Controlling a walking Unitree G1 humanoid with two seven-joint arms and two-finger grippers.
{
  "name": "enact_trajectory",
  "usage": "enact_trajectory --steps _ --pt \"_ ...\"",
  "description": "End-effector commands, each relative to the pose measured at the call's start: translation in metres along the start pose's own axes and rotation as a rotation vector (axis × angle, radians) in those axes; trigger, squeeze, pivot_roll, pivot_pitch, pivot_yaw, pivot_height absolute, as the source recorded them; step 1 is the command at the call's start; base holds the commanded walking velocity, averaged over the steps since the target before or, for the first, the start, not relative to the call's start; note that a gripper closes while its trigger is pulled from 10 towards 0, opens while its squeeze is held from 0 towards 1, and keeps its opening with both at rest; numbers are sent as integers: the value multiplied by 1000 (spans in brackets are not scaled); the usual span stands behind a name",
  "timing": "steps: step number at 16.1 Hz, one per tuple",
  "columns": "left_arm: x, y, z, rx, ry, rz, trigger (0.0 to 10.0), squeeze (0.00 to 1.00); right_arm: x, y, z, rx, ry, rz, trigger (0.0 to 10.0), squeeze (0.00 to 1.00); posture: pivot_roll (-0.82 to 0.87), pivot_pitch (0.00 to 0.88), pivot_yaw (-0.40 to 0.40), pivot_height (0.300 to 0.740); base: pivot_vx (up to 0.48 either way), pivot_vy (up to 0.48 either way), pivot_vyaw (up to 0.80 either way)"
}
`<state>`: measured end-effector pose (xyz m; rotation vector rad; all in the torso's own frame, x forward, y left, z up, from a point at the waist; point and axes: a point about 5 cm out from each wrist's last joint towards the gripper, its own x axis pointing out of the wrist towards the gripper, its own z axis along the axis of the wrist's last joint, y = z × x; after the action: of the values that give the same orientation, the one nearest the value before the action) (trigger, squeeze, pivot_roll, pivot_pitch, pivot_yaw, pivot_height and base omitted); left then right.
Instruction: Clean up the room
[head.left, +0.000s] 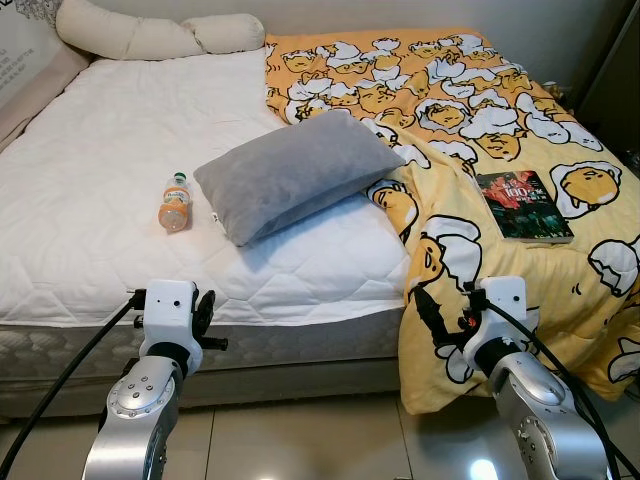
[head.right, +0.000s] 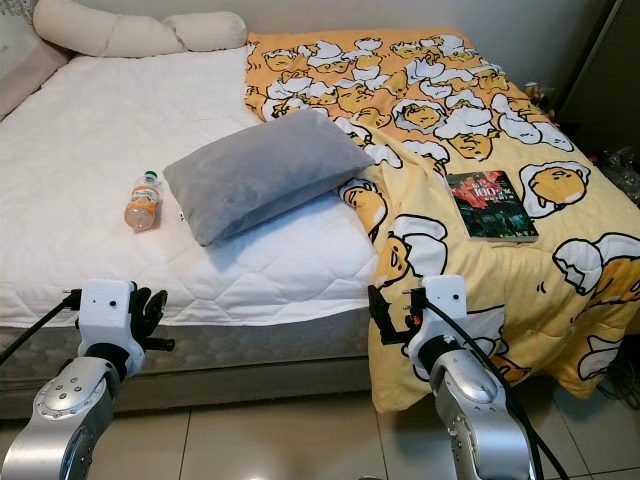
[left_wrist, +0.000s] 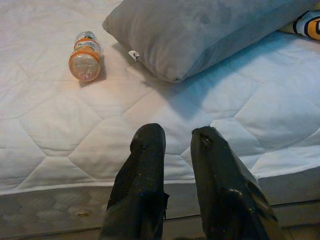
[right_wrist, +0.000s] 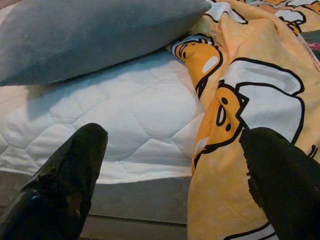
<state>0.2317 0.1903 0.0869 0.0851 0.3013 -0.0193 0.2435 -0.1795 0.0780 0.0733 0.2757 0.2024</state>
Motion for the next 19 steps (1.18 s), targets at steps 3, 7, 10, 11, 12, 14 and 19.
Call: enact_trajectory --steps 3,7,10,11,12,14,19 --pt "-13 -1 13 7 -22 83 10000 0 -12 6 -1 -66 26 -175 10000 0 -53 0 -21 740 0 0 0" --pt "-12 -1 14 8 -20 78 10000 0 -12 6 -1 -73 26 -181 10000 0 -53 0 -21 740 0 0 0" --pt "-7 -10 13 -22 -17 -16 10000 1000 -11 10 -15 -28 81 -174 10000 1000 -81 0 13 740 0 0 0" --pt "-7 -10 13 -22 -22 -18 10000 1000 -11 11 -14 -19 78 -165 10000 1000 -81 0 13 740 0 0 0" --pt "-7 -10 13 -22 -22 -18 10000 1000 -11 11 -14 -19 78 -165 10000 1000 -81 0 13 740 0 0 0" --pt "-9 -11 18 -53 -34 -34 10000 1000 -12 19 -8 -33 47 -134 10000 1000 -83 0 16 740 0 0 0" --pt "-6 -10 29 4 -95 -22 10000 1000 -7 21 0 -59 4 -125 10000 1000 -79 0 28 740 0 0 480"
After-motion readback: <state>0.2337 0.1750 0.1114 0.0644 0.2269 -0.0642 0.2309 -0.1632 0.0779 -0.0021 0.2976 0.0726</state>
